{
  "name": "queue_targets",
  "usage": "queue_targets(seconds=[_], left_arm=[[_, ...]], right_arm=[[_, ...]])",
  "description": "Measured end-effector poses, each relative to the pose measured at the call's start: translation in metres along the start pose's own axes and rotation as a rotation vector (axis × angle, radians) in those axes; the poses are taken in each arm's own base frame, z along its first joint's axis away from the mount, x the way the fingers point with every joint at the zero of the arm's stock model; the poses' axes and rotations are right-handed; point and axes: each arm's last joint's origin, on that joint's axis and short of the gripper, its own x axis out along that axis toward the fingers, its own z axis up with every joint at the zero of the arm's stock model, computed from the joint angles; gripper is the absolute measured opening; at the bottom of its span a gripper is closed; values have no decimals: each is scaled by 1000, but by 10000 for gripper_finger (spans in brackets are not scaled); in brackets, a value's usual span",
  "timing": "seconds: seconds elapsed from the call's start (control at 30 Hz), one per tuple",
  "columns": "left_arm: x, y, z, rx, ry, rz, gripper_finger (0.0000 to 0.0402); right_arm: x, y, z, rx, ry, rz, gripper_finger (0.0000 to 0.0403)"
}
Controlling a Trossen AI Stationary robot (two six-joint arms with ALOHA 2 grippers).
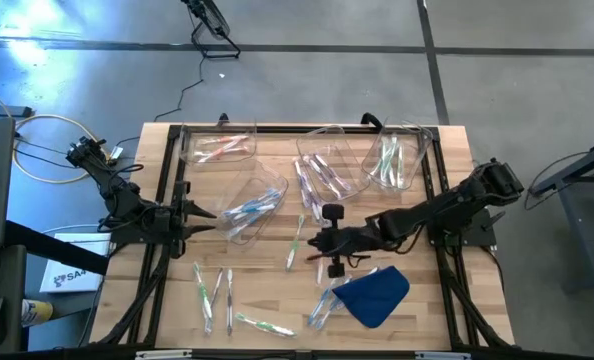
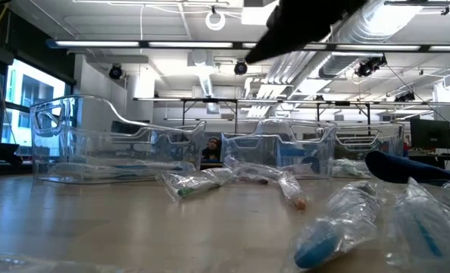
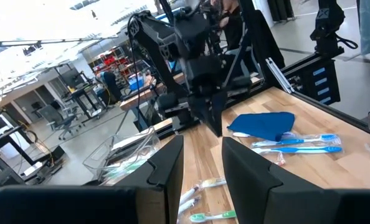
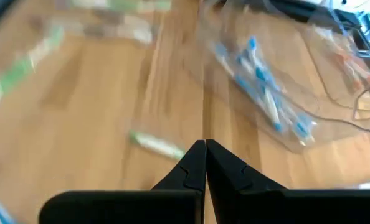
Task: Pick & Place Toothbrushes
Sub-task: Put the orange toothbrush into the top left transparent bin
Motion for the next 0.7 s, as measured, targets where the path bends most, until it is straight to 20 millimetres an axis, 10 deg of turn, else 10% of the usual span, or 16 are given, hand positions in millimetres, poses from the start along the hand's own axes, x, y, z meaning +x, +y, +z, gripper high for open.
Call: queue_targets(seconds=[0.7], left_arm=[[0,-2,-5,34,41,-19,106]], right_arm=[[26,-14,-27,118,222,84,36]])
